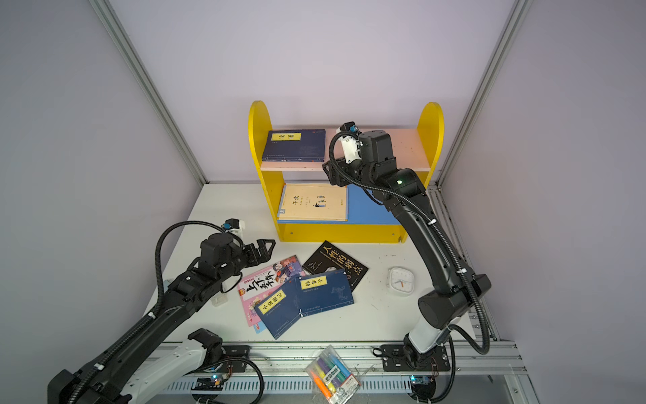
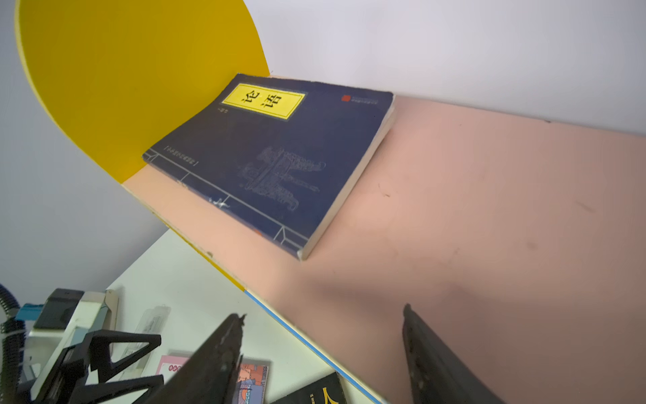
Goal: Stacking books/files
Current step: Pick up the book.
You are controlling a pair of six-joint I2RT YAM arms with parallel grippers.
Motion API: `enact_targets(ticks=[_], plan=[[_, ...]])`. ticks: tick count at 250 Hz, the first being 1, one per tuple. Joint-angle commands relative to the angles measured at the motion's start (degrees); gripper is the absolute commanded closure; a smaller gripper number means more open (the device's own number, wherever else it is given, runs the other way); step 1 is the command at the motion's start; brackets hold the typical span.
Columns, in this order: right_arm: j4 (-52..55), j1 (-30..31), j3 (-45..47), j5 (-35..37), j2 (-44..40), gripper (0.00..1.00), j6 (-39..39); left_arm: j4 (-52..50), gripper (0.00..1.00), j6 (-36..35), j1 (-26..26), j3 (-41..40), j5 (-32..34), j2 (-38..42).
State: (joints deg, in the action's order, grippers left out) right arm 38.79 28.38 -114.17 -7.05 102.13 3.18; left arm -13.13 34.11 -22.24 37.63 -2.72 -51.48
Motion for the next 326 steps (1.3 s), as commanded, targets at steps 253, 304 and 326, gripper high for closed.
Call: enact_targets(ticks=[253,304,326], plan=[[-19.89,7.38,48.49,-11.87,-11.04,0.29,7.82,1.02,0.02,2.65,-5.25,0.53,-2.74,-9.57],[-20.94,7.35,53.38,-9.56,-8.46,0.34,12.22,0.91,0.02,4.63,-9.36,-0.43,-0.42,-10.19],[-21.47,7.32,55.58,-8.86,-7.96,0.35,13.28,1.34,0.02,6.24,-11.01,-1.16,-0.17,-11.28]])
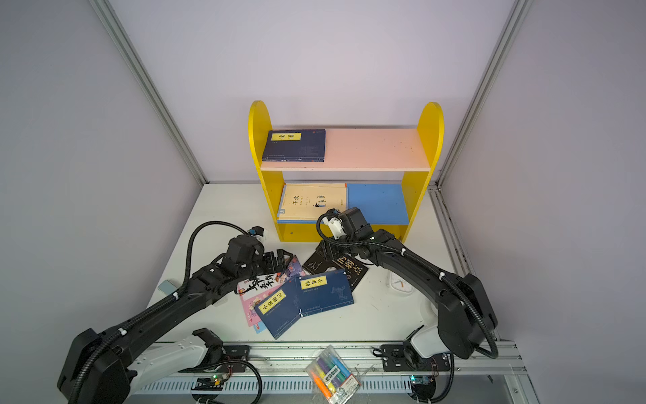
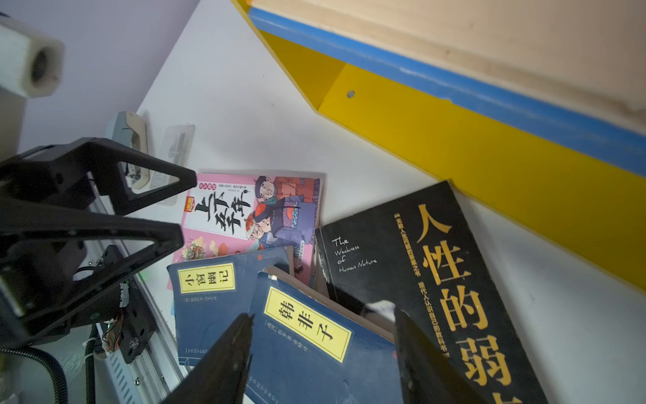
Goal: Stacking books/files
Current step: Pick up the book.
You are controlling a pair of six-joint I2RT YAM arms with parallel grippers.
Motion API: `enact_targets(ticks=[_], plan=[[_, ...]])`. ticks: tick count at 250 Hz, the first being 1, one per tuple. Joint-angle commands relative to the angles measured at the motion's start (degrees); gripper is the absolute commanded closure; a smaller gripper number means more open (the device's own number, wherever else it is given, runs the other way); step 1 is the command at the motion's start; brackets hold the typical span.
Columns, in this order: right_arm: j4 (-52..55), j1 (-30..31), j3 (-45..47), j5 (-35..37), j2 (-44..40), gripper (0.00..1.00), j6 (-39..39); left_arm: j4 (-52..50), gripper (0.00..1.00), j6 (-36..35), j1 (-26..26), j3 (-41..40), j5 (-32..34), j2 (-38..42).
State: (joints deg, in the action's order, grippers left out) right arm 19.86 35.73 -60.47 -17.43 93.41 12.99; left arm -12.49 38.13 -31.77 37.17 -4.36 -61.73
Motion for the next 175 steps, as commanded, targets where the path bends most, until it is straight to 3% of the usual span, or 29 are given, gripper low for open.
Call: enact_targets(ticks=[1,107,175], plan=[[-2.54,0.01,1.99,1.52,0.79,0.35,3.45,0.71,0.02,2.26,-1.55,-0.74,1.51,-1.07],[-0.98,-1.82,12.47,2.7,-1.87,0.4,7.1,-2.63,0.02,8.42,-10.46,-1.48,2.58,-3.42],[0.01,-5.75,18.2,0.12,-5.31,0.42,9.53,1.97,0.02,12.23,-14.8,-4.13,2.21,-6.37]])
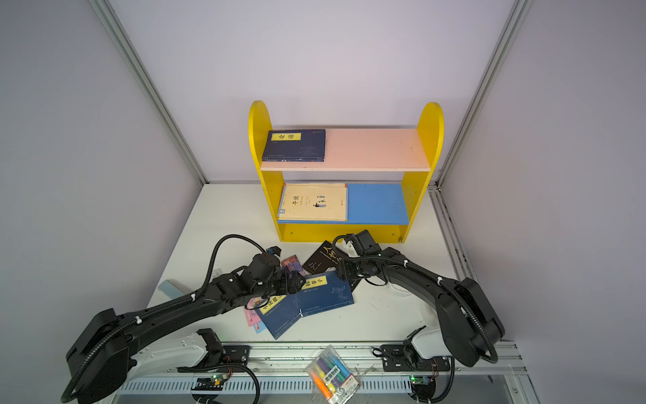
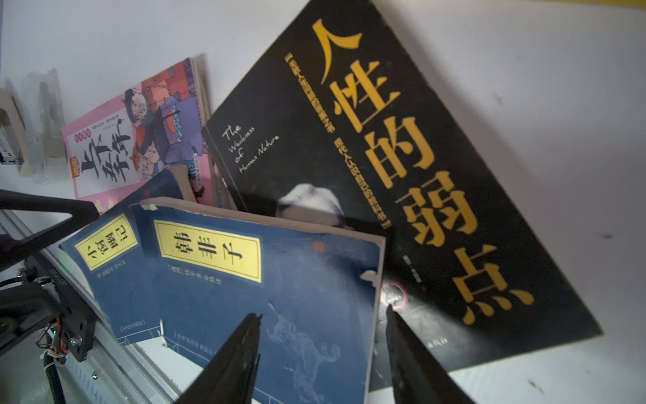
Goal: Stacking books/files
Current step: Pick up the book.
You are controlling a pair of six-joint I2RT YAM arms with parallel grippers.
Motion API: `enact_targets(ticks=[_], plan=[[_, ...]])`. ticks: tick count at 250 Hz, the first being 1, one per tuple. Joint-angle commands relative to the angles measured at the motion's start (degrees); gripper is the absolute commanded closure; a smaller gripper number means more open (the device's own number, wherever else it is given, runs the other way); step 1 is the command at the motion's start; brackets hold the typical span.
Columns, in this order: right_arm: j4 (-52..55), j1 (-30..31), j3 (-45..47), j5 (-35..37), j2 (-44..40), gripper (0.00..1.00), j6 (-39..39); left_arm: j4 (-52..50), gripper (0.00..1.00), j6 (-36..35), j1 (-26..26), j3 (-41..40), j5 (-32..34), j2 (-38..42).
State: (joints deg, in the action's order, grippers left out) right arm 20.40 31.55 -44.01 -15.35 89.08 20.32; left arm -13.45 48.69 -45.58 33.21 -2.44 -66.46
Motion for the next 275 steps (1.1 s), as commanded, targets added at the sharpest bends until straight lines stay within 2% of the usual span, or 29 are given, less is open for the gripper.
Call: enact_targets(ticks=[1,97,205,275], plan=[[-0.58,-1.67,1.83,-2.09,-1.04,0.42,2.28,2.96,0.02,1.68,-0.99,-0.12,0.31,-1.74],[-1.19,-6.31,10.44,-11.8,-4.72,0.46,5.65,7.91,0.02,2.8,-1.25,-1.37,0.24,-6.24],[-7.24,-6.4,17.87,-18.06,-5.27,0.5,9.04,9.02,0.02,3.61,-1.32,-2.1,1.34,-7.61],[-13.09,-6.41,20.49,-21.65,-3.91,0.6,11.32,10.17,0.02,4.22,-1.45,-2.79,0.51,-8.4]])
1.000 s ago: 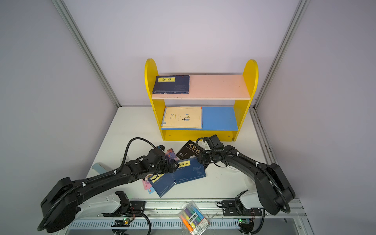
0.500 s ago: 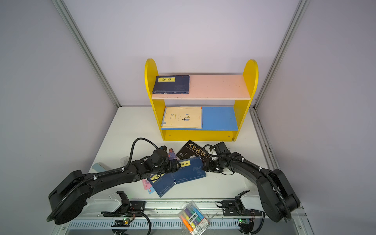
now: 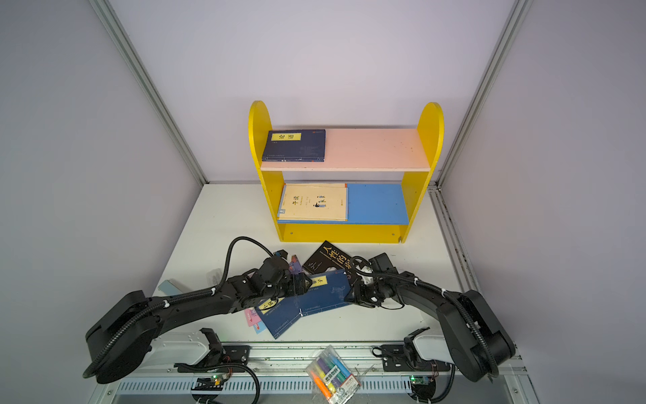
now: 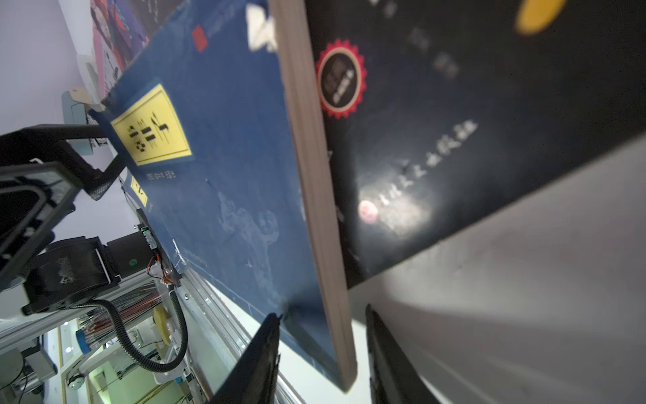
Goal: Stacking books/files
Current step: Pick up the book.
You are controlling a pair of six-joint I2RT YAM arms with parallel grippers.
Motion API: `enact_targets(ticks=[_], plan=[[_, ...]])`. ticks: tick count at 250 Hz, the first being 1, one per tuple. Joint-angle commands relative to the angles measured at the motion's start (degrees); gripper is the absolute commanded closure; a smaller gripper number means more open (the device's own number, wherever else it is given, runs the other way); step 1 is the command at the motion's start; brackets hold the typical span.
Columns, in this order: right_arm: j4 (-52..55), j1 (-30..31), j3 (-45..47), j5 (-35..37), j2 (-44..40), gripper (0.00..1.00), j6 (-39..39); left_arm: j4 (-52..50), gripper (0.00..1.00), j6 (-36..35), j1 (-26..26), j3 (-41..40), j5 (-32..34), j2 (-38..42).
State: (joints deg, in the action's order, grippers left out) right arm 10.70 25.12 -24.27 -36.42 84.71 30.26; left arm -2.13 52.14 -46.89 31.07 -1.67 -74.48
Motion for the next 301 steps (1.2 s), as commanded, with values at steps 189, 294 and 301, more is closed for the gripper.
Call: enact_targets(ticks=[189,294,301], plan=[[4.92,-0.02,-4.0,-3.73,-9.53,0.87,-3.63,-5.95,0.02,-2.72,0.31,2.03,3.47,2.05],[23.85,-0.46,-20.57,-3.49,-18.89,0.97,-15.37,-10.49,0.02,-3.46,8.88,1.17,5.0,10.07],[24.78,-0.66,-21.62,-3.65,-19.2,0.97,-15.71,-11.2,0.02,-3.77,9.76,1.13,5.45,11.16]])
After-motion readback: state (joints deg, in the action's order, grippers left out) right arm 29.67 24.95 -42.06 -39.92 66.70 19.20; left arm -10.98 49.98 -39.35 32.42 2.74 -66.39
